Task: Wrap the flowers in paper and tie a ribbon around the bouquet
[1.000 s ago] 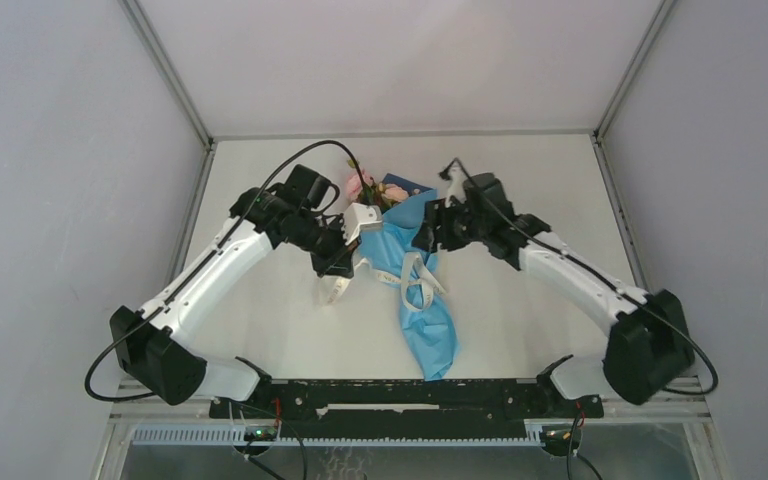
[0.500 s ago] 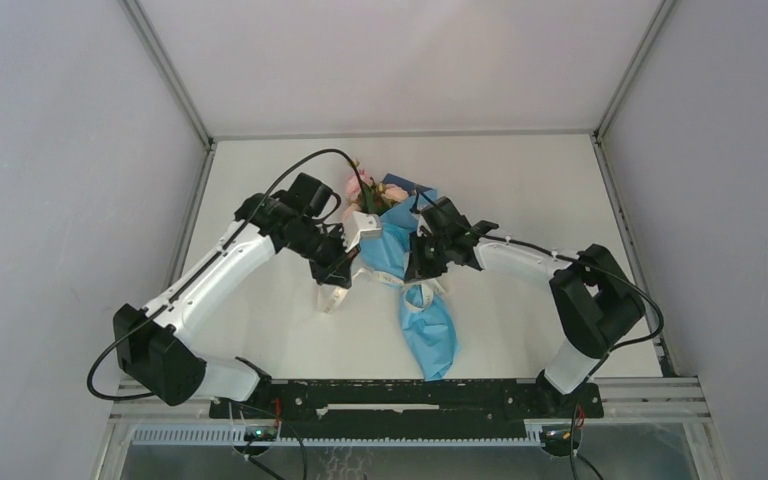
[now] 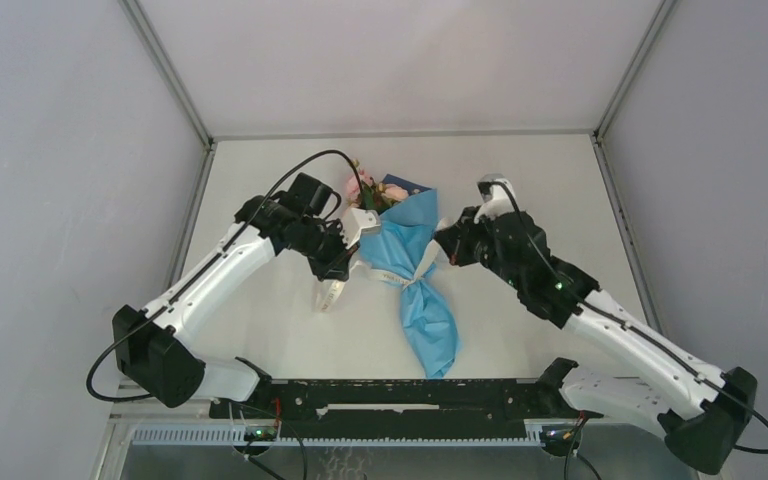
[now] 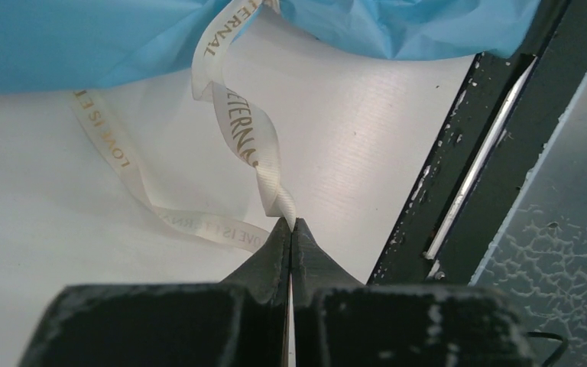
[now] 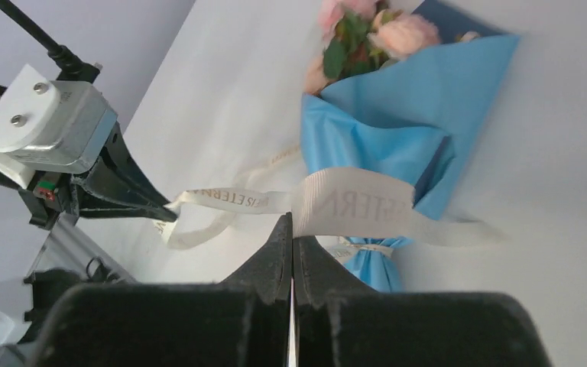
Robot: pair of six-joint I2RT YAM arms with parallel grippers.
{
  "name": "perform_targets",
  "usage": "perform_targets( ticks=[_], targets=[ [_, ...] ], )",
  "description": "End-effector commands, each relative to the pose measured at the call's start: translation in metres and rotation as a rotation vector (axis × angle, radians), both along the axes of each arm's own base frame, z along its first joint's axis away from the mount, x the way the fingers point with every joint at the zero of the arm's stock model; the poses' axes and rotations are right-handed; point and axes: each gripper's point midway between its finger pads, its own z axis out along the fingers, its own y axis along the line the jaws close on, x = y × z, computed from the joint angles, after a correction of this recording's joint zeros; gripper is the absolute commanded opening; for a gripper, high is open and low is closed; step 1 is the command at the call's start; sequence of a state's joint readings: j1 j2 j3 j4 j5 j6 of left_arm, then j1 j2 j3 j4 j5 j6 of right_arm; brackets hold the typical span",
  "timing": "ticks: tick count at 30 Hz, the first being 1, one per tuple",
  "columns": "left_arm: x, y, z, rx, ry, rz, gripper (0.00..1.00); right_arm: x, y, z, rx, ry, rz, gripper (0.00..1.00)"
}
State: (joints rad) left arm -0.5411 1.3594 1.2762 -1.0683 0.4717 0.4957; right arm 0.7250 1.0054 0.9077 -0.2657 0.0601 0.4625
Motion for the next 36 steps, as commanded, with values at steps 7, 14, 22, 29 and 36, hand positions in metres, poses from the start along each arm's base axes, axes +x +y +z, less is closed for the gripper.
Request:
perform_targets(
  ticks=[7, 14, 22, 29, 36],
  targets=[
    [0.008, -0.003, -0.003, -0.005, -0.021, 0.017, 0.00, 0.013, -0.088, -0.030, -0.276, -0.071, -0.533, 0.00],
    [0.015, -0.001, 0.002, 0.008, -0.055, 0.018, 0.00, 0.012, -0.132, -0.006, -0.543, -0.127, -0.718, 0.36],
    [0.040, 0.017, 0.023, -0.007, -0.131, 0.103, 0.00, 0.015, -0.217, -0.025, -0.447, 0.124, -0.845, 0.66],
    [0.072, 0.044, 0.066, -0.047, -0.251, 0.205, 0.00, 0.024, -0.158, -0.016, -0.259, 0.029, -0.444, 0.64],
    [0.078, 0.031, 0.091, -0.155, -0.278, 0.179, 0.00, -0.024, 0.015, 0.010, -0.152, -0.293, 0.360, 0.64]
  ],
)
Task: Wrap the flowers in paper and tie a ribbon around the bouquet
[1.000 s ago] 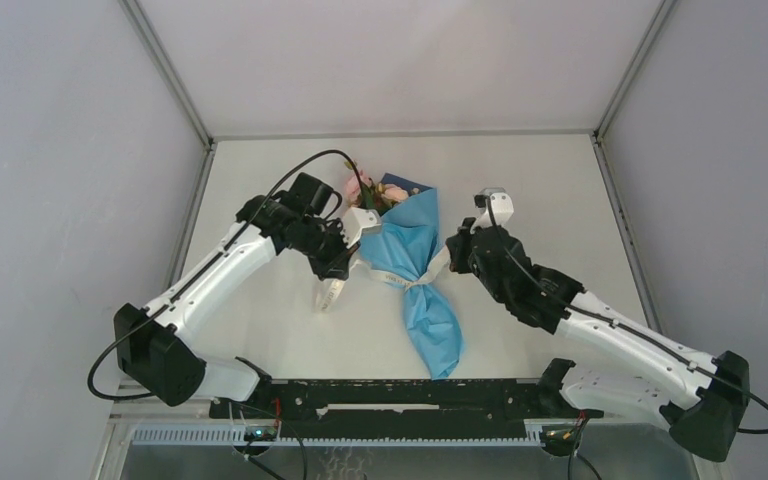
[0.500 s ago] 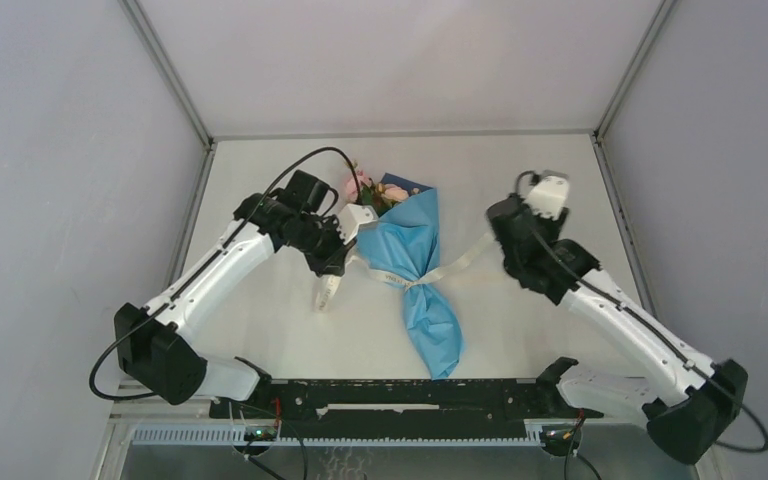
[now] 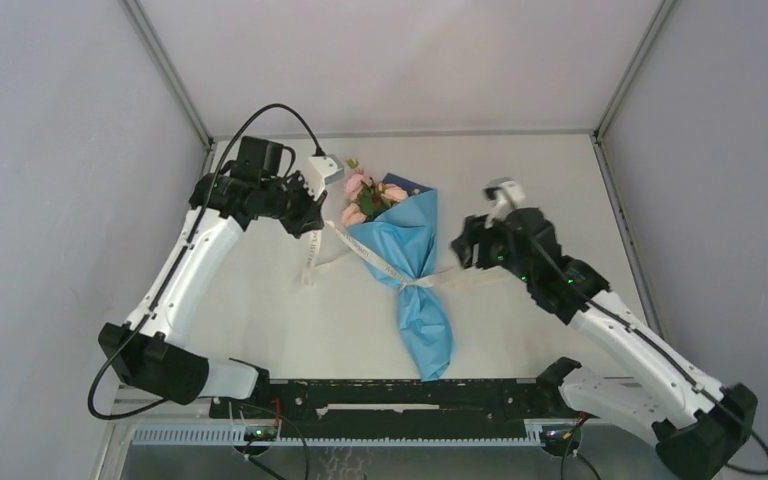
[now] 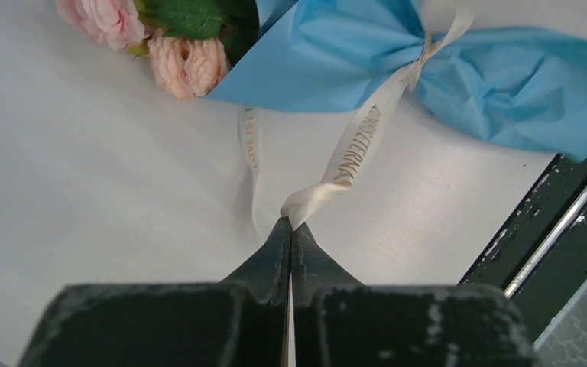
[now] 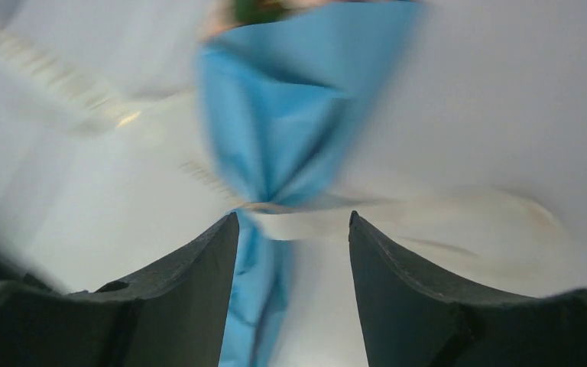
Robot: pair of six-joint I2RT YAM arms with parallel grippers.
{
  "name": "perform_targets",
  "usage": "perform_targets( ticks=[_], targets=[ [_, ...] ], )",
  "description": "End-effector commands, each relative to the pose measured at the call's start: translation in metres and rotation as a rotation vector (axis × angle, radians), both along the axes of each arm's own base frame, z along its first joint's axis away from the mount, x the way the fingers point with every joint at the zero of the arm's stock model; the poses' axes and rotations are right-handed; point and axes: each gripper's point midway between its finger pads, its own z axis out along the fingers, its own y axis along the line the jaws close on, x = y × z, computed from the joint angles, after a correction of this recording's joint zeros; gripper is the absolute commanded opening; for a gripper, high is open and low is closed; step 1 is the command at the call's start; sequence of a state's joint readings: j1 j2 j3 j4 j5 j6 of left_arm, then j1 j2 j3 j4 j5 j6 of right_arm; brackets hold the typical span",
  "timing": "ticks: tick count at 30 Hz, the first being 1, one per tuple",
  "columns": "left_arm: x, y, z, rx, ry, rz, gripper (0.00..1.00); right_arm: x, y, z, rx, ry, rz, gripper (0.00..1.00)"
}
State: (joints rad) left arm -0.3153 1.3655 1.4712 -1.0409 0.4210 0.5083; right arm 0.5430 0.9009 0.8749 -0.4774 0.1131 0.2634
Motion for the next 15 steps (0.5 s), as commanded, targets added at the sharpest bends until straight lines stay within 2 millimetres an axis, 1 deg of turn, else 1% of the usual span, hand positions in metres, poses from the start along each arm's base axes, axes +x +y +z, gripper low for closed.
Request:
perform_targets(
  ticks=[1, 3, 4, 6, 8, 10, 13, 15],
  targets=[
    [-0.007, -0.025, 0.021, -0.116, -0.032, -0.101, 0.00, -0.037, 0.122, 0.044, 0.088, -0.290, 0.615, 0.64],
    [-0.015, -0.038, 0.009, -0.110, 0.023, -0.141, 0.00, -0.044, 0.151, 0.050, 0.108, -0.377, 0.734, 0.66],
    [-0.020, -0.044, 0.005, -0.109, 0.043, -0.162, 0.00, -0.043, 0.164, 0.051, 0.117, -0.413, 0.772, 0.66],
    [-0.032, -0.061, 0.002, -0.132, 0.077, -0.218, 0.00, -0.041, 0.181, 0.047, 0.127, -0.444, 0.832, 0.67],
    [-0.042, -0.072, 0.005, -0.159, 0.092, -0.258, 0.00, -0.037, 0.193, 0.038, 0.138, -0.442, 0.863, 0.67],
    [-0.048, -0.078, 0.010, -0.194, 0.097, -0.282, 0.00, -0.035, 0.203, 0.029, 0.157, -0.424, 0.889, 0.67],
    [-0.055, -0.082, 0.011, -0.230, 0.101, -0.300, 0.00, -0.033, 0.214, 0.017, 0.183, -0.391, 0.900, 0.67],
    [-0.057, -0.082, 0.010, -0.234, 0.108, -0.304, 0.00, -0.028, 0.218, 0.013, 0.187, -0.384, 0.876, 0.65]
  ],
)
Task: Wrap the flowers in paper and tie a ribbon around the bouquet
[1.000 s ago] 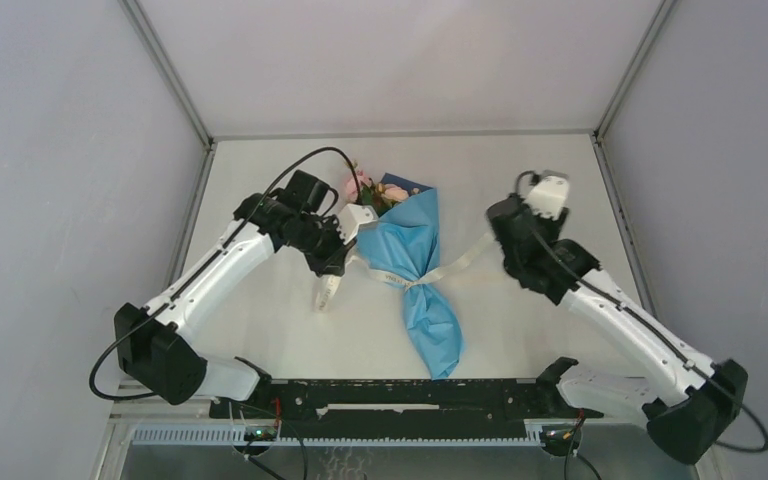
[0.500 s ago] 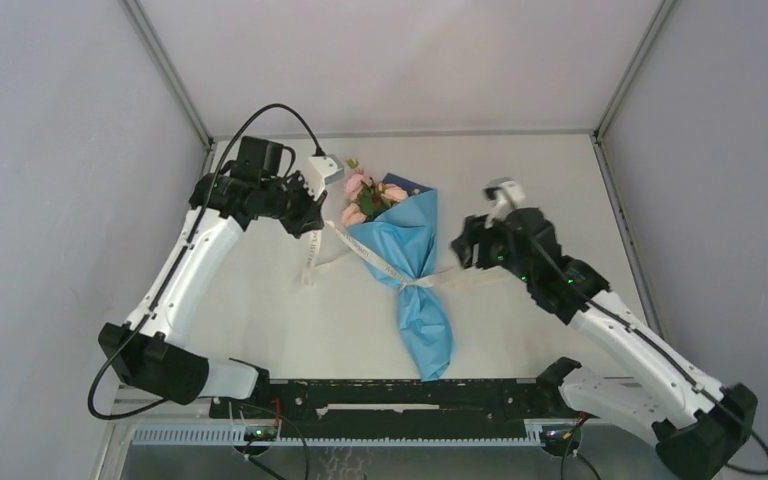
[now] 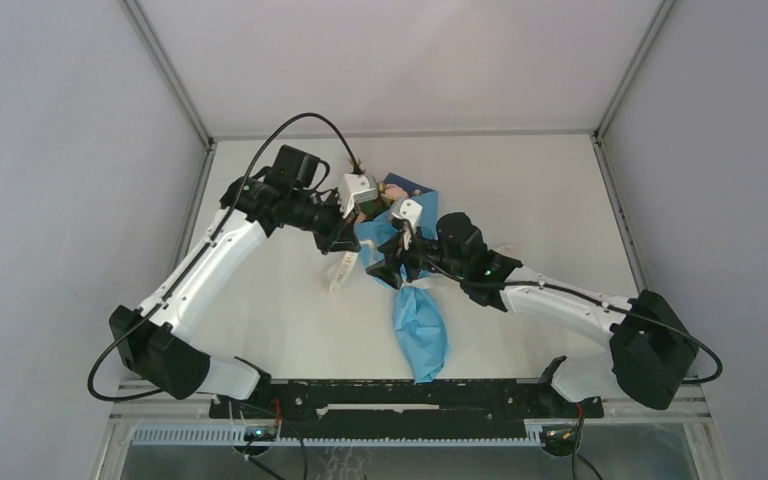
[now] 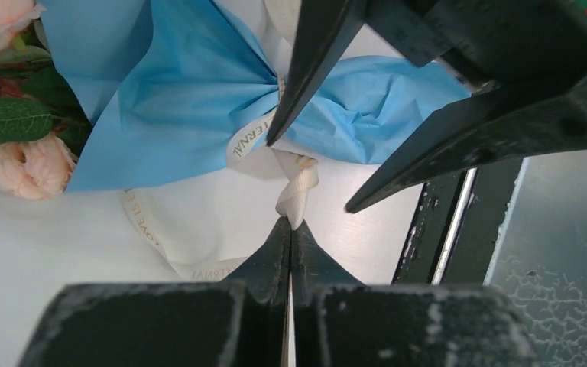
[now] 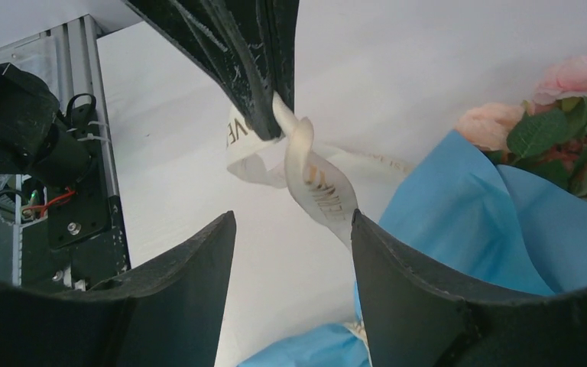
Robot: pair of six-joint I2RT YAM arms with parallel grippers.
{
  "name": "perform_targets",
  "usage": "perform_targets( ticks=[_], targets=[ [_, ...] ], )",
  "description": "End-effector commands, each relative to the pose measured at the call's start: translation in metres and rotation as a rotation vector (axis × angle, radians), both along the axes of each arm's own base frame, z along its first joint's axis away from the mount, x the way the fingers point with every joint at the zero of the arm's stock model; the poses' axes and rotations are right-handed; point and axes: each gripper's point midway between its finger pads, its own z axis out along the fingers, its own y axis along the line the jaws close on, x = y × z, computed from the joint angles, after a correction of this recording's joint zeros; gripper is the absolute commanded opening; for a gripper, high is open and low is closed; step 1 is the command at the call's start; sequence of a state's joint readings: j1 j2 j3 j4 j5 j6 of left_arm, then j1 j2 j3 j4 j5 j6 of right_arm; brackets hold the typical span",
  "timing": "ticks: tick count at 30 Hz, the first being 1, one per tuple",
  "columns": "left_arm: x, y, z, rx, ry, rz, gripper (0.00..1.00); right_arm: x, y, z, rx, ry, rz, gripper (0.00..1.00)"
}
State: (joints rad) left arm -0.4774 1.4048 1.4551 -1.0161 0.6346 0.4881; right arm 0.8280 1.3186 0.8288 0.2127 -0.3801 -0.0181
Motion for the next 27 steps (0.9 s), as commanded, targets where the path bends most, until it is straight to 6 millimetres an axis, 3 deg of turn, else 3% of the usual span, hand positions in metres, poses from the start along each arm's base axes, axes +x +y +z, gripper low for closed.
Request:
perform_targets(
  ticks=[1, 4, 6, 9, 11, 12, 14, 16, 19, 23, 25, 27],
  targets=[
    [-0.013, -0.008, 0.011, -0.079, 0.016, -0.030, 0.00, 0.007, 0.019, 0.028, 0.120, -0.089, 0.024, 0.65],
    [-0.016, -0.008, 0.009, -0.081, 0.034, -0.033, 0.00, 0.020, 0.018, 0.027, 0.131, -0.086, -0.040, 0.61],
    [-0.017, -0.009, 0.008, -0.082, 0.038, -0.037, 0.00, 0.029, 0.017, 0.029, 0.146, -0.083, -0.080, 0.52],
    [-0.019, -0.009, 0.006, -0.080, 0.045, -0.040, 0.00, 0.040, 0.010, 0.032, 0.167, -0.058, -0.158, 0.17],
    [-0.021, -0.009, 0.003, -0.078, 0.060, -0.037, 0.01, 0.044, 0.004, 0.034, 0.176, -0.028, -0.186, 0.03],
    [-0.022, -0.009, 0.001, -0.074, 0.070, -0.028, 0.09, 0.045, 0.000, 0.035, 0.180, -0.011, -0.198, 0.00],
    [-0.020, -0.005, -0.003, -0.053, 0.088, 0.020, 0.39, 0.046, -0.009, 0.035, 0.178, 0.031, -0.228, 0.00],
    [-0.021, 0.007, -0.007, 0.001, 0.087, 0.079, 0.56, 0.045, -0.020, 0.035, 0.171, 0.069, -0.253, 0.00],
    [-0.028, 0.037, -0.008, 0.106, 0.036, 0.174, 0.62, 0.038, -0.035, 0.032, 0.178, 0.105, -0.277, 0.00],
    [-0.053, 0.073, -0.003, 0.168, -0.055, 0.239, 0.63, 0.022, -0.045, 0.020, 0.185, 0.169, -0.273, 0.00],
    [-0.067, 0.081, 0.006, 0.131, -0.115, 0.250, 0.63, 0.018, -0.045, 0.013, 0.186, 0.208, -0.273, 0.00],
    [-0.073, 0.076, 0.014, 0.038, -0.173, 0.248, 0.63, 0.016, -0.044, 0.009, 0.190, 0.243, -0.276, 0.00]
  ],
)
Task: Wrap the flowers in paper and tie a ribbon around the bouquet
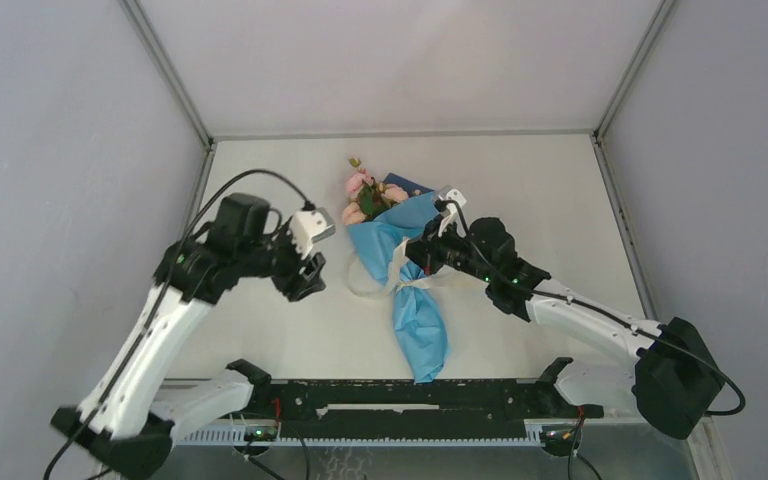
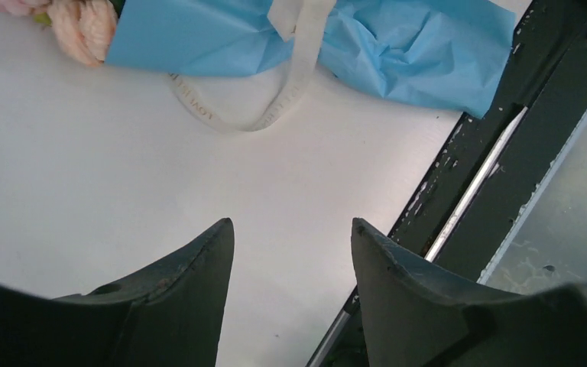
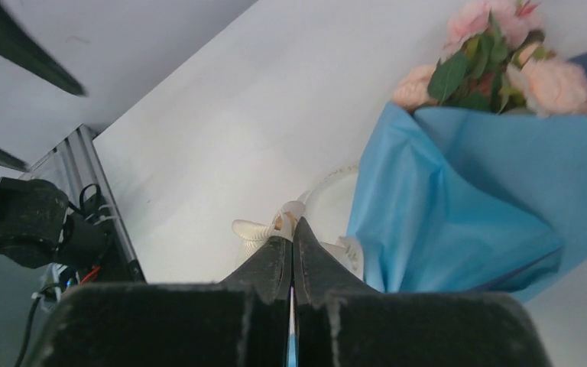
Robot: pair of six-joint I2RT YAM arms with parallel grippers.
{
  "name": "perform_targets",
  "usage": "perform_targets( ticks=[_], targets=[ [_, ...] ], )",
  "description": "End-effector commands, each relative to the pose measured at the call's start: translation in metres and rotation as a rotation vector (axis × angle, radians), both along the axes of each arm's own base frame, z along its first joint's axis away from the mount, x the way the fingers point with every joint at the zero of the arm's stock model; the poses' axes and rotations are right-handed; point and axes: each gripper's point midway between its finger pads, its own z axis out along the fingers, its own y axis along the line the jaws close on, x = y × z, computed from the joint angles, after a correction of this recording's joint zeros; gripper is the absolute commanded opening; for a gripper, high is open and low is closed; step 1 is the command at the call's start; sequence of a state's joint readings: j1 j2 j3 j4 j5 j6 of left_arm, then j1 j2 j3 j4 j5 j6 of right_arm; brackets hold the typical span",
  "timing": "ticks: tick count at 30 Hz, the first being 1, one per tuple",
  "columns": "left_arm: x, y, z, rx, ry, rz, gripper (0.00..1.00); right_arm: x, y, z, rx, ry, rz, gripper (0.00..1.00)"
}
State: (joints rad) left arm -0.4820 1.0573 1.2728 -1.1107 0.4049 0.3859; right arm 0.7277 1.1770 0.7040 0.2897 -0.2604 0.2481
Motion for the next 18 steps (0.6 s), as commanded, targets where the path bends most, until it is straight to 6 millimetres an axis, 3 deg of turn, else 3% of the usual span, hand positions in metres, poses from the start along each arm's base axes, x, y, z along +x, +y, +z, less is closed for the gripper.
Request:
perform_targets(
  ticks=[1, 3, 5, 9, 12, 14, 18],
  targets=[
    [-0.019, 0.003, 0.014, -0.119, -0.143, 0.019, 0.63, -0.009, 0.003, -0.004, 0.049, 0.105, 0.004, 0.00],
    [-0.015, -0.021, 0.018, -0.254, -0.237, -0.035, 0.67, -0.011, 0.005, -0.004, 0.066, 0.128, 0.008, 0.00],
    [0.002, -0.050, 0.027, -0.377, -0.370, -0.072, 0.72, -0.013, 0.005, -0.002, 0.080, 0.146, 0.004, 0.00],
    [0.020, -0.087, -0.019, -0.367, -0.326, -0.124, 0.74, -0.016, 0.004, -0.001, 0.081, 0.163, 0.003, 0.00],
    [0.033, -0.108, -0.049, -0.361, -0.243, -0.150, 0.89, -0.016, 0.003, -0.002, 0.083, 0.171, 0.000, 0.00],
    [0.037, -0.121, -0.063, -0.383, -0.219, -0.192, 0.92, -0.016, 0.004, -0.002, 0.086, 0.176, 0.003, 0.00],
    [0.053, -0.142, -0.072, -0.486, -0.222, -0.242, 0.94, -0.018, 0.004, -0.002, 0.091, 0.189, 0.027, 0.00]
  ],
)
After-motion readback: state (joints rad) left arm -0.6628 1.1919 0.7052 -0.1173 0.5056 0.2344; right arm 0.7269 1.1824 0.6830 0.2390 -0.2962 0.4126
